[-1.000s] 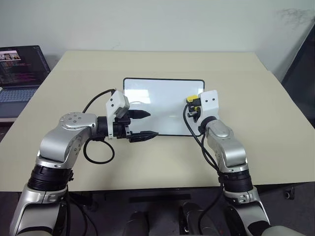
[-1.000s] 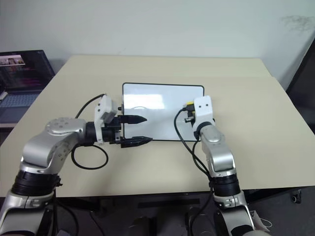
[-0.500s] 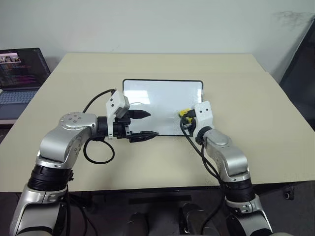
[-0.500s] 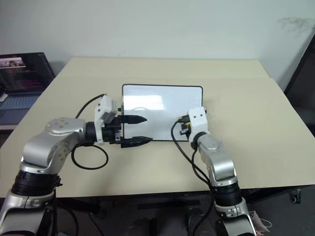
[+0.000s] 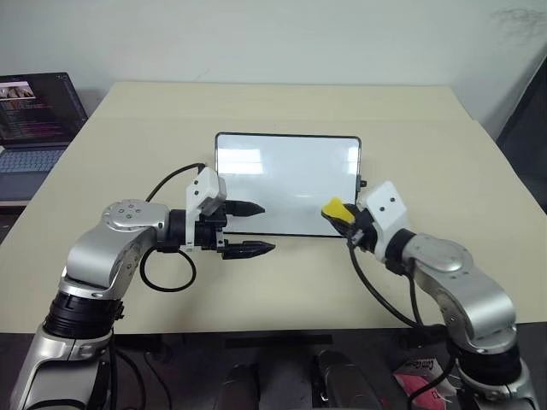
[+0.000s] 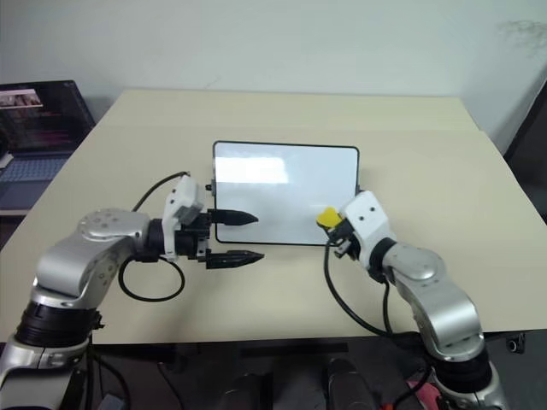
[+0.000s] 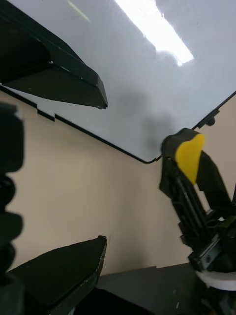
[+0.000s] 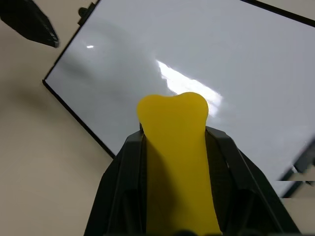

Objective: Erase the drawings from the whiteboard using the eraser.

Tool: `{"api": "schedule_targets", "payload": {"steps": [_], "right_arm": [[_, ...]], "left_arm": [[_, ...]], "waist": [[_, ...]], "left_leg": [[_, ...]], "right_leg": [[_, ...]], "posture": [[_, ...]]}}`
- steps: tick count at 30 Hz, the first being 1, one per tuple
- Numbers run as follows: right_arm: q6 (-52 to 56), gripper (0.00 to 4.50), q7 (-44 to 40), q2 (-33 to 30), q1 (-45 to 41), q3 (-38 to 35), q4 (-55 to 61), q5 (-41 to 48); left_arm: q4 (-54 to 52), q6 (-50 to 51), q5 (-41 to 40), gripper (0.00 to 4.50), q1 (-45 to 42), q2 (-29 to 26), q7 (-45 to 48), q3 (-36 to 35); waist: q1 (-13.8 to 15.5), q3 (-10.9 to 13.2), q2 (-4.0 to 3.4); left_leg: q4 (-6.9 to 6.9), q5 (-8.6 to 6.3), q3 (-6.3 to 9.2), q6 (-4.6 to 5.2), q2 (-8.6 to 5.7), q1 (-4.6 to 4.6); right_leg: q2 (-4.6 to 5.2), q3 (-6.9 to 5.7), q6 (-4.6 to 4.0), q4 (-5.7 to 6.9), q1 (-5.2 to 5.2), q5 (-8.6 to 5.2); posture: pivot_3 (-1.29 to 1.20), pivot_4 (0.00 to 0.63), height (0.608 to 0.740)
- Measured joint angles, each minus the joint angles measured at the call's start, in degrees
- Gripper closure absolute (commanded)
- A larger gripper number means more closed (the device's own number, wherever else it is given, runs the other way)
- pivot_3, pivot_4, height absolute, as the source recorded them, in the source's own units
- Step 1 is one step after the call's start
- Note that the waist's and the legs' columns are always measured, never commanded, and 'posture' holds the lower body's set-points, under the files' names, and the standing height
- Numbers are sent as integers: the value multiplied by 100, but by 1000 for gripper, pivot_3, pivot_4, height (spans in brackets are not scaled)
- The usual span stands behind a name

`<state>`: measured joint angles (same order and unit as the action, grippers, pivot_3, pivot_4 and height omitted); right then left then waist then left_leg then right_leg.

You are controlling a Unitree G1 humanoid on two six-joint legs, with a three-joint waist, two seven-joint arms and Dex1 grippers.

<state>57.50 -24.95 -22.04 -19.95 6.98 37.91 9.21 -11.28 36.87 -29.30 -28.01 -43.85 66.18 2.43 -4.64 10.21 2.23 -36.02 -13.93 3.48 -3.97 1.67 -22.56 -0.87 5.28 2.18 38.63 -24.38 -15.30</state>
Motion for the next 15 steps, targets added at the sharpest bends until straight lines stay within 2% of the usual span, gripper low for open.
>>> {"api": "schedule_targets", "payload": {"steps": [6, 13, 15], "right_arm": [[992, 3216, 464, 141, 511, -1134, 181, 119], [865, 3216, 1223, 384, 823, -2127, -731, -134], [720, 3216, 1337, 472, 798, -2219, -949, -135]], "left_arm": [[79, -487, 316, 0, 22, -104, 327, 319], [214, -865, 421, 0, 273, -71, 373, 422], [226, -897, 427, 0, 279, -66, 387, 428]], "waist": [[9, 1, -1], [-9, 2, -3], [-13, 2, -3]], "left_leg": [[-6, 1, -7, 1, 0, 7], [-2, 1, -17, 1, 2, 10], [-3, 1, -18, 1, 2, 15]], "right_leg": [[-3, 9, 1, 3, 5, 0], [-4, 19, 0, 7, 3, 0], [-5, 20, 0, 11, 3, 0]], "posture": [[0, 150, 740], [0, 150, 740], [0, 150, 740]]}}
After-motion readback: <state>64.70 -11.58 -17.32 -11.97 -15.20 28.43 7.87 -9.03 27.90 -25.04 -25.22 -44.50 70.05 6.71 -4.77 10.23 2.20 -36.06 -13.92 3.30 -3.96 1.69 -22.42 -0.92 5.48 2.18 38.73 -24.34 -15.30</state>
